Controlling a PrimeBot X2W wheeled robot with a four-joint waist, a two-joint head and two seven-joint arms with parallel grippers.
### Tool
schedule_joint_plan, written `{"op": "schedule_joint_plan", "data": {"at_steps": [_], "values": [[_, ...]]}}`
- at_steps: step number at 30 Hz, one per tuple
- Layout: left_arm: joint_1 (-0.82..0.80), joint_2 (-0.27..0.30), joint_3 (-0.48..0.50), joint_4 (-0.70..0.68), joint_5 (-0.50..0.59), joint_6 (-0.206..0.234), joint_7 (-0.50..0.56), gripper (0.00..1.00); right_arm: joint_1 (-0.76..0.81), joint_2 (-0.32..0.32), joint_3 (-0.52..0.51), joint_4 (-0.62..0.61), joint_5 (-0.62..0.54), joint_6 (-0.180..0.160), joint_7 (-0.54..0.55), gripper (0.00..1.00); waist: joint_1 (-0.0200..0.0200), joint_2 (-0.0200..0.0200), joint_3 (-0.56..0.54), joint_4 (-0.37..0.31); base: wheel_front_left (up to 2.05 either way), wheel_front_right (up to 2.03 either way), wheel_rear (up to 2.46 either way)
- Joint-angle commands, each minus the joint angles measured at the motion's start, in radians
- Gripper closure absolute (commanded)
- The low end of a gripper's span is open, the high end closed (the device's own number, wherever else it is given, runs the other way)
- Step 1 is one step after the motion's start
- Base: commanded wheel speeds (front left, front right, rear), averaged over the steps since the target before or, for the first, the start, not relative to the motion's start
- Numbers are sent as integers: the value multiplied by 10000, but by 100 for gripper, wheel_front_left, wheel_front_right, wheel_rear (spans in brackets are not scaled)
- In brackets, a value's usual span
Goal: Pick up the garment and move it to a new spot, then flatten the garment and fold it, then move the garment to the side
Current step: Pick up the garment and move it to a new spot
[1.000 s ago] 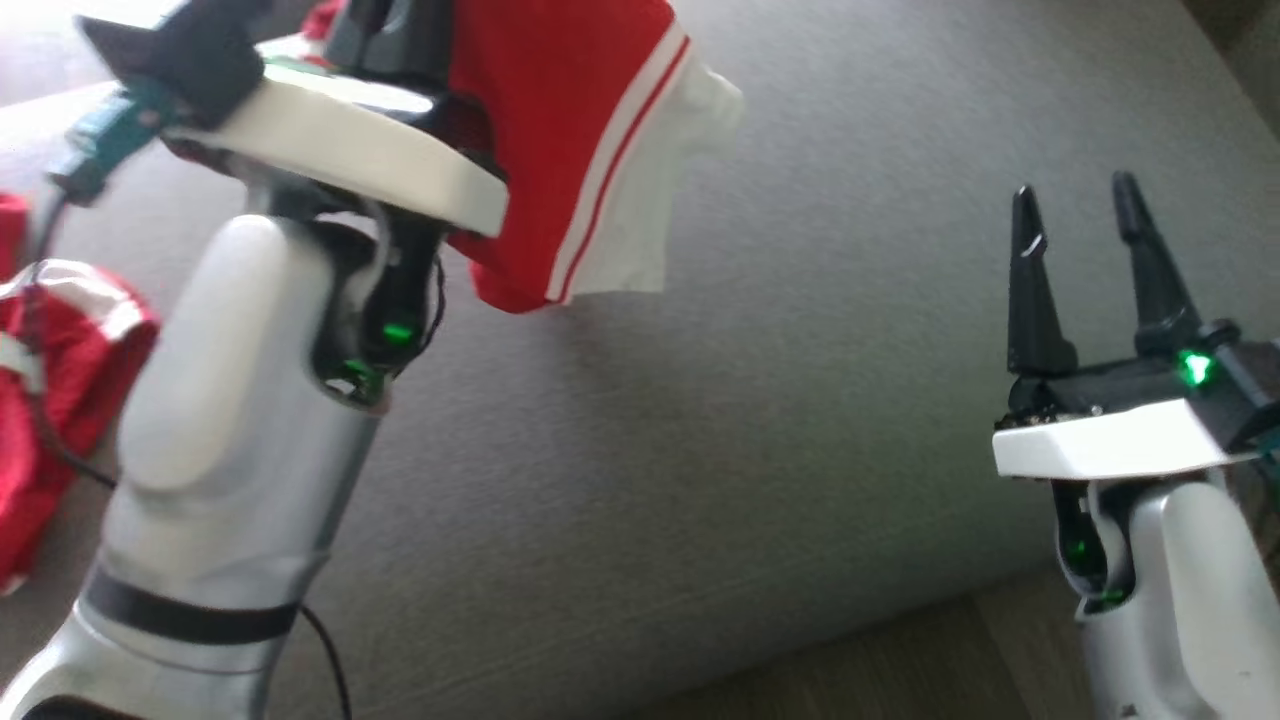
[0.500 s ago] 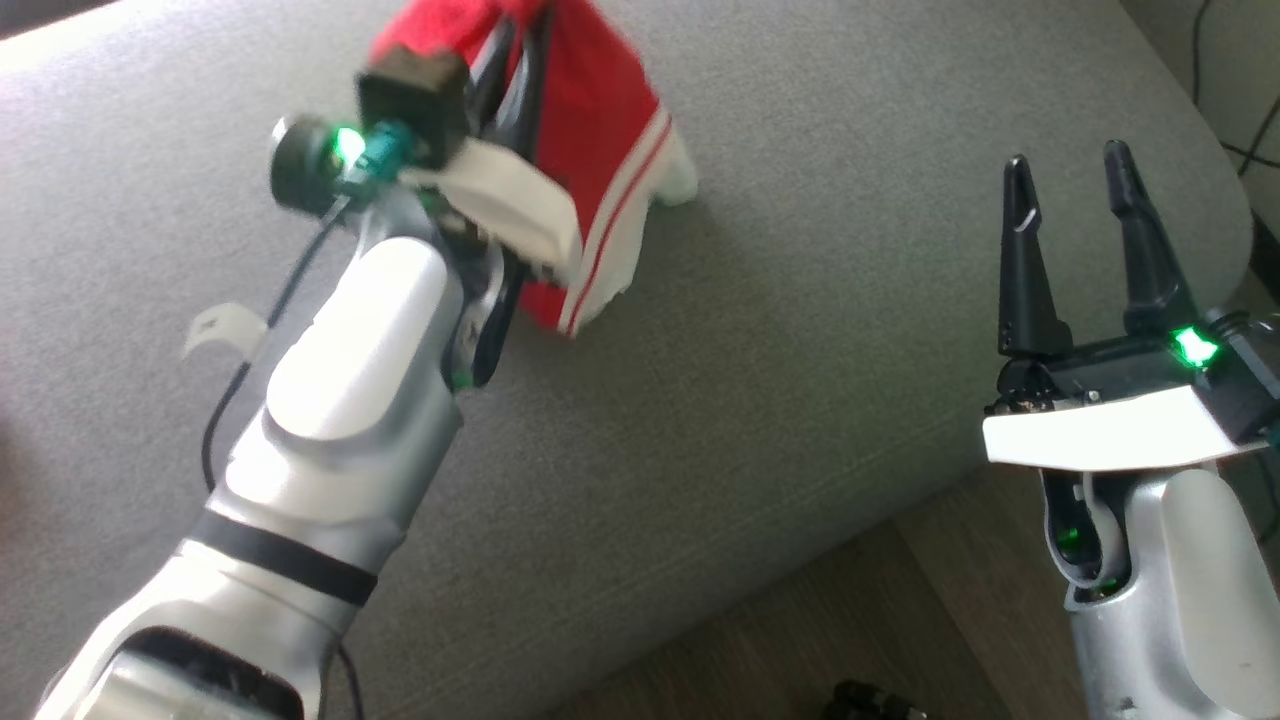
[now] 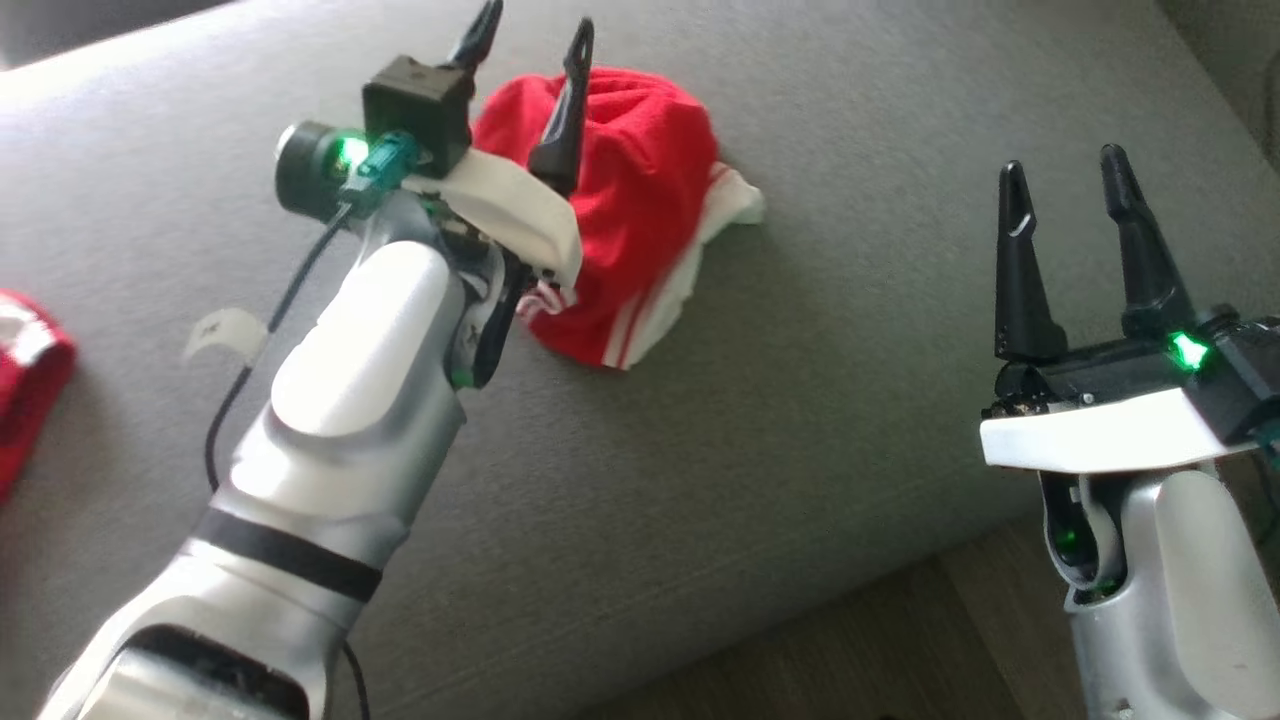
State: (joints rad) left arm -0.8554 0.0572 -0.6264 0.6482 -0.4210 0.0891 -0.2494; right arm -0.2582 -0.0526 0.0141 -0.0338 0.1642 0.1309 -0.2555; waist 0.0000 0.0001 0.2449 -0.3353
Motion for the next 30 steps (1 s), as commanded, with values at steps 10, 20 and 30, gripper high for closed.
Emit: {"op": "schedule_joint_plan", "data": {"at_steps": [10,20,30], "values": [[1510,1469,1176,-2755,908,381,-122,0,214,24,190,-78,-759,-2,-63,0,0,-1,-1022,1853,0,0,0],[5593,2160,2372,-5306,1722,1220,-123,0,964,24,226,129,-1435,-2,-63,0,0,-1,-1649,2984,0,0,0],[8075,981,3793,-6919,2491,1146,-123,0,1620,24,-88,234,-990,-2,-63,0,0,-1,-2064,3319,0,0,0]]}}
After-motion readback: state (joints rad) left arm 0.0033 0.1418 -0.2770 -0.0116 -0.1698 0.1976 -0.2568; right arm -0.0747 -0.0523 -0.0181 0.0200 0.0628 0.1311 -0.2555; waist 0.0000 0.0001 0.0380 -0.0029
